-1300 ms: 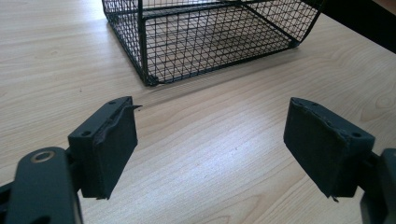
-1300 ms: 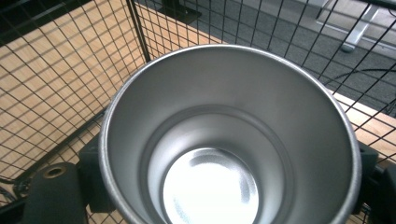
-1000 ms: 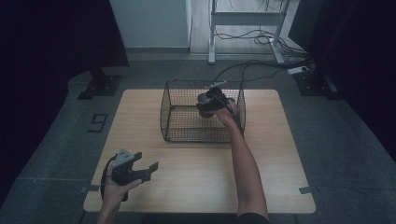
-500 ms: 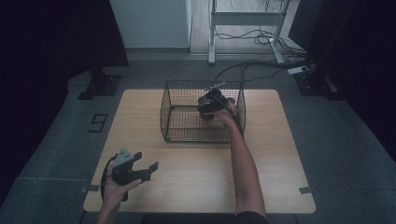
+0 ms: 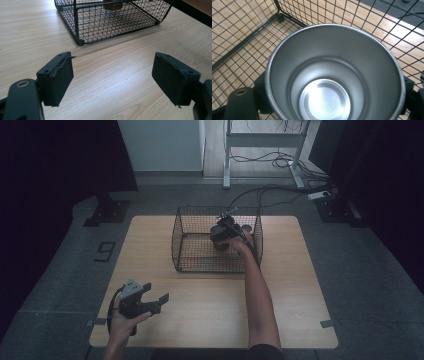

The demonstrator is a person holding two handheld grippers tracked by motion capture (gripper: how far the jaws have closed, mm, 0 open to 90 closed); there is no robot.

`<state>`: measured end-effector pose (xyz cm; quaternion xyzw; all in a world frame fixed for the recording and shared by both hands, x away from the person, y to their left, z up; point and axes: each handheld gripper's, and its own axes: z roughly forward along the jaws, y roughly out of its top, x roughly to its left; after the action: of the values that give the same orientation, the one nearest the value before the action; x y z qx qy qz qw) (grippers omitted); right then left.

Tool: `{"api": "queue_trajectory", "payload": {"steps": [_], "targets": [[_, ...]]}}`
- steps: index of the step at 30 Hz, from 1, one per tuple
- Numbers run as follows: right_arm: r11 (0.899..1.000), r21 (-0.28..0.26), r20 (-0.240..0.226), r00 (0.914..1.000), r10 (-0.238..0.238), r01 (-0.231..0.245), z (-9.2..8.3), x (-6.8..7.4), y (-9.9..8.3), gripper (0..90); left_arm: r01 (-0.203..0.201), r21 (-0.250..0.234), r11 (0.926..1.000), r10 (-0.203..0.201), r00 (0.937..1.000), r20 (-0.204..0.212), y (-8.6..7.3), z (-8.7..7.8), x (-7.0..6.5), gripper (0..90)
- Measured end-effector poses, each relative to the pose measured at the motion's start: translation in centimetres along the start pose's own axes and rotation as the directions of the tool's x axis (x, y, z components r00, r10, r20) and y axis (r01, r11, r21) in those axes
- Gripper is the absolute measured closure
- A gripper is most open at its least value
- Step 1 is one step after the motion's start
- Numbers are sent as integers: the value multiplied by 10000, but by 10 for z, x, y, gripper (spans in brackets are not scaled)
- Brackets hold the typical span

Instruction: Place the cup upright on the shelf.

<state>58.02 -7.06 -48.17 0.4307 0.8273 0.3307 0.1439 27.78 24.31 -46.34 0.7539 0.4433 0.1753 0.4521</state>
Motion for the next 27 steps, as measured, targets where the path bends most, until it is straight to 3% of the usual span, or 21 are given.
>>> {"api": "queue_trajectory", "payload": {"steps": [18,27], "targets": [[9992,396,71,10000,18,-21,4,-1,-2,180,-3,-13,10000,3,10000,-12,0,0,0,176],[9931,1168,161,9998,-142,122,1,-4,-7,142,-69,-15,10000,69,10000,27,1,0,-2,176]]}}
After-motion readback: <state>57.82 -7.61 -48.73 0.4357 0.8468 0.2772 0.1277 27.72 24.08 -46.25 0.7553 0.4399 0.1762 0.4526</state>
